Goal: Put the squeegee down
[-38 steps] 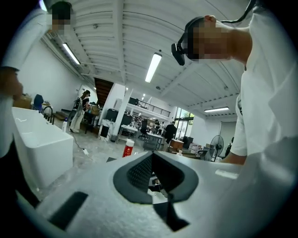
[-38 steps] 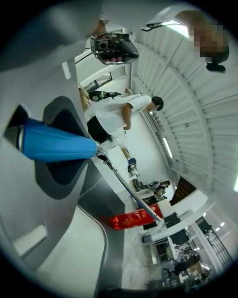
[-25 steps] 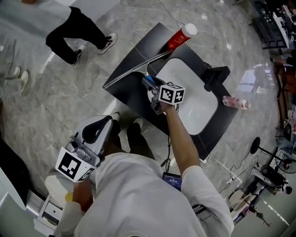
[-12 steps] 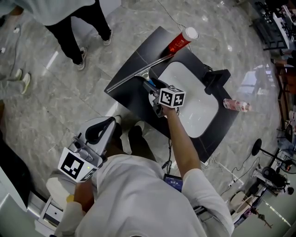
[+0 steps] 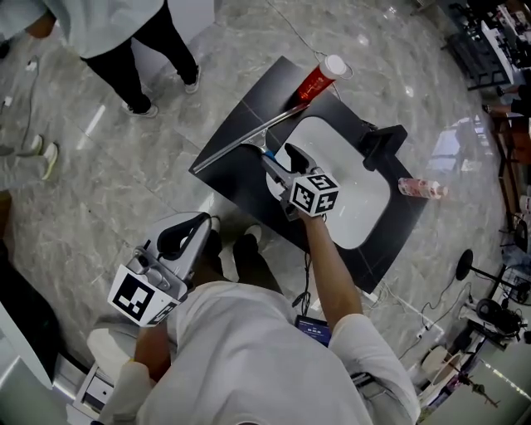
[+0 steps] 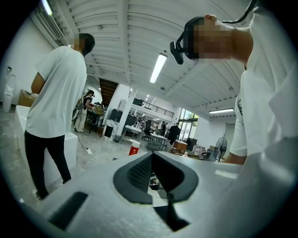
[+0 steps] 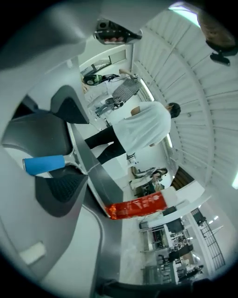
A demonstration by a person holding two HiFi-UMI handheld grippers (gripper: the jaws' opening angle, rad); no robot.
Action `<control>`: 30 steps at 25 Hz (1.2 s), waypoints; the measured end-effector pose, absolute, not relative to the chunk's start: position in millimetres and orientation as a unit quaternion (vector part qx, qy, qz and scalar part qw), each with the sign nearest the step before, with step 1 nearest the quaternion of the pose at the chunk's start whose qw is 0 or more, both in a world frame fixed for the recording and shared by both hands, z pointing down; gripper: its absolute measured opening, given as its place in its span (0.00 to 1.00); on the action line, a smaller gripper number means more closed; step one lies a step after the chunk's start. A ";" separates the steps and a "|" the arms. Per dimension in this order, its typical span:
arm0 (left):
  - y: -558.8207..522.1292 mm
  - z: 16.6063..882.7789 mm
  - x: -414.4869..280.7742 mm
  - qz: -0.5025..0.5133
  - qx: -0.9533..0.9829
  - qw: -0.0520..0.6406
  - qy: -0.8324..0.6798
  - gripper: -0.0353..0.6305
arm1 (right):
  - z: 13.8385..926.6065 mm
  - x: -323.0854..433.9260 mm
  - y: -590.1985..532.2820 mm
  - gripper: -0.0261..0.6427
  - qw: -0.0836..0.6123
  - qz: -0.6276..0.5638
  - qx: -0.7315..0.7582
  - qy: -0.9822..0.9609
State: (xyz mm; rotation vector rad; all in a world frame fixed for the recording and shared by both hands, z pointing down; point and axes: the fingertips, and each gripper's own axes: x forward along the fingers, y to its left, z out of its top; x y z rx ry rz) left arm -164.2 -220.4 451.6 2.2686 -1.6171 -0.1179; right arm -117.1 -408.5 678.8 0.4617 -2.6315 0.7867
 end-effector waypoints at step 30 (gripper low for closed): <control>-235.3 361.7 -109.8 -0.044 0.873 0.065 -0.482 0.05 | 330.9 -15.7 -262.9 0.43 -0.051 -0.006 0.172 -0.984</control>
